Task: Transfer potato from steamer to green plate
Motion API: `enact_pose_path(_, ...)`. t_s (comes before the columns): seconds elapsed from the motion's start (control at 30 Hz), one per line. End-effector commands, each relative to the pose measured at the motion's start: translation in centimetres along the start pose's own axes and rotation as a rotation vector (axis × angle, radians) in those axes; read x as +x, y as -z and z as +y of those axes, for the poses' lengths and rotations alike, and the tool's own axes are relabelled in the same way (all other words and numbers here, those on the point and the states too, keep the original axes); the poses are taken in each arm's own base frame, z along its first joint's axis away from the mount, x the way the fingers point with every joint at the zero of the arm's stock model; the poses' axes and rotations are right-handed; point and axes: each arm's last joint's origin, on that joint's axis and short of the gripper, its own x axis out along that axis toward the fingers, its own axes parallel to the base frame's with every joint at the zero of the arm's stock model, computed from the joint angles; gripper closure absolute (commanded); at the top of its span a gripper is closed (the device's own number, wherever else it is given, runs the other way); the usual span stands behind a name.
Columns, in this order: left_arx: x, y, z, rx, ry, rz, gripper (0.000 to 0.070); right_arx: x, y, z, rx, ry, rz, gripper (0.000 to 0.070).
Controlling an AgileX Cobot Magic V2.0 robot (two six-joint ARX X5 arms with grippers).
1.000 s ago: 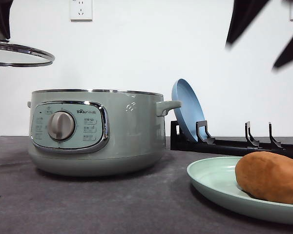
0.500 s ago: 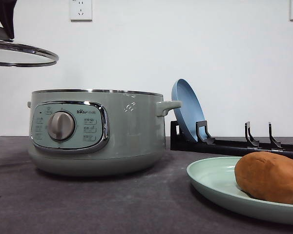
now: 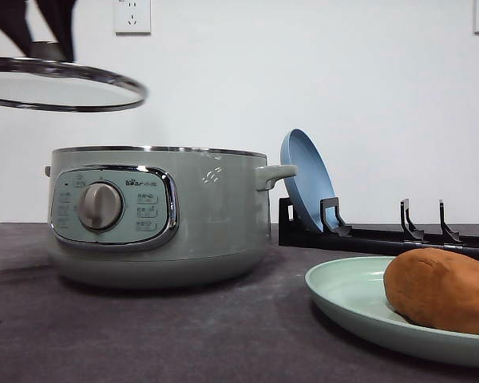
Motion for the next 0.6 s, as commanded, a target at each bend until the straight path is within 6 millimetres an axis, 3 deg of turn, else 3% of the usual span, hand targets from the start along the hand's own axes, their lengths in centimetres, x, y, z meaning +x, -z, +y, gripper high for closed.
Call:
enact_pose_path(0.0, -1.1, -0.6, -1.4, 0.024, 0.025, -0.061, 0.0700, -0.3, -0.5, 0.1, 0.008, -0.007, -0.033, 0.0081)
enact_pose_path(0.3, -1.2, 0.0, -7.5, 0.165, 0.137, -0.047, 0.0700, -0.4, -0.8, 0.2, 0.017, -0.016, -0.066, 0.0081)
enact_pose_path(0.57, -1.5, 0.6, -9.7, 0.217, 0.176, -0.025, 0.0700, -0.4, -0.8, 0.2, 0.015, -0.016, -0.067, 0.0081)
